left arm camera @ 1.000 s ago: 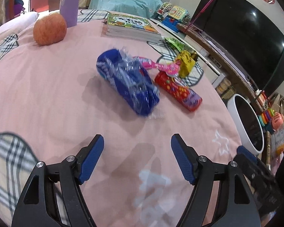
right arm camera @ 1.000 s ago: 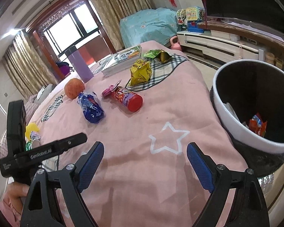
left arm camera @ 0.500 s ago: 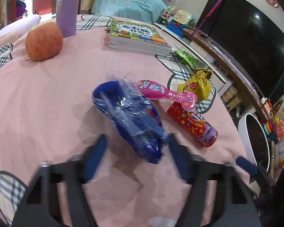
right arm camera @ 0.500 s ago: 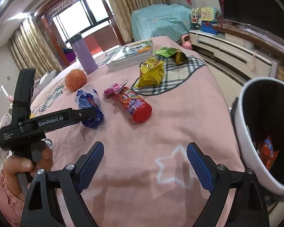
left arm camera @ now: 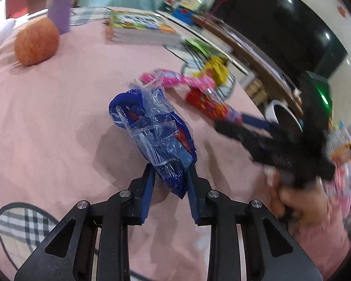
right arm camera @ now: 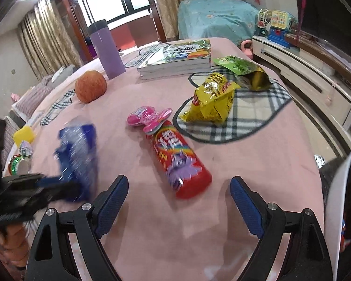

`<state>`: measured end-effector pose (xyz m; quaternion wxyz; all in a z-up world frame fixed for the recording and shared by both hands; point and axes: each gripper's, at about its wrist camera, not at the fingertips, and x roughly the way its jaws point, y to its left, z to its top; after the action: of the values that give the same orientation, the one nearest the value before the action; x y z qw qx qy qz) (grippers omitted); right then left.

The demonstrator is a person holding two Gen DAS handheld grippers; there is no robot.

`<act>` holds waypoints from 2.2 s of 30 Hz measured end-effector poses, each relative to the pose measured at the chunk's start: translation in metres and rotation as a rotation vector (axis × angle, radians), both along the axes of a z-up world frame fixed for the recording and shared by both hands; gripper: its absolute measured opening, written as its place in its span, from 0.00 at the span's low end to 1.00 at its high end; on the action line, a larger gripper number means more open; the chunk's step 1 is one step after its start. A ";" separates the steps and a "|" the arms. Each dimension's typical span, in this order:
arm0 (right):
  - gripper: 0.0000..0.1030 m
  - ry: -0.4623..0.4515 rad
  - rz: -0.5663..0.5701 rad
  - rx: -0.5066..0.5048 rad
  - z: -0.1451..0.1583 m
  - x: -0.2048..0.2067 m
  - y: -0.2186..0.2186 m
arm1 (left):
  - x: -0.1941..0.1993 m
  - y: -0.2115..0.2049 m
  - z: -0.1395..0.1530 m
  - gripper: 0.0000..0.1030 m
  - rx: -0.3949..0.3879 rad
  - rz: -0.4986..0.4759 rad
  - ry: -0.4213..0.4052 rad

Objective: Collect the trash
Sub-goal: 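Grasp the blue plastic-wrapped bag with the left tool while the right tool grasps the red candy tube, then carry the blue bag and red candy tube toward the black trash bin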

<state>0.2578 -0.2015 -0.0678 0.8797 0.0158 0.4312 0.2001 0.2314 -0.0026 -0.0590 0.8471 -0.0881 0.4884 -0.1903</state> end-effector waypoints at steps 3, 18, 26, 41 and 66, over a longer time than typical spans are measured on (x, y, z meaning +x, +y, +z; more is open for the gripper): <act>0.74 0.019 -0.001 -0.021 -0.004 0.007 0.003 | -0.005 -0.006 -0.002 0.25 0.018 -0.068 0.034; 0.42 0.036 -0.140 0.067 -0.001 -0.062 -0.036 | -0.018 -0.007 -0.001 0.71 0.060 0.117 -0.014; 0.46 0.022 -0.136 0.048 0.002 -0.055 -0.036 | -0.009 -0.015 -0.009 0.42 0.099 0.174 -0.057; 0.34 -0.011 -0.191 0.062 0.007 -0.079 -0.042 | -0.037 -0.046 0.001 0.23 0.084 0.046 -0.086; 0.34 -0.109 -0.371 0.157 0.044 -0.157 -0.119 | -0.074 -0.138 0.026 0.23 0.093 -0.165 -0.134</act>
<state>0.1012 -0.3201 -0.0233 0.9194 0.1528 0.3559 0.0681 0.1579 -0.1409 -0.0330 0.8625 0.0047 0.4445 -0.2418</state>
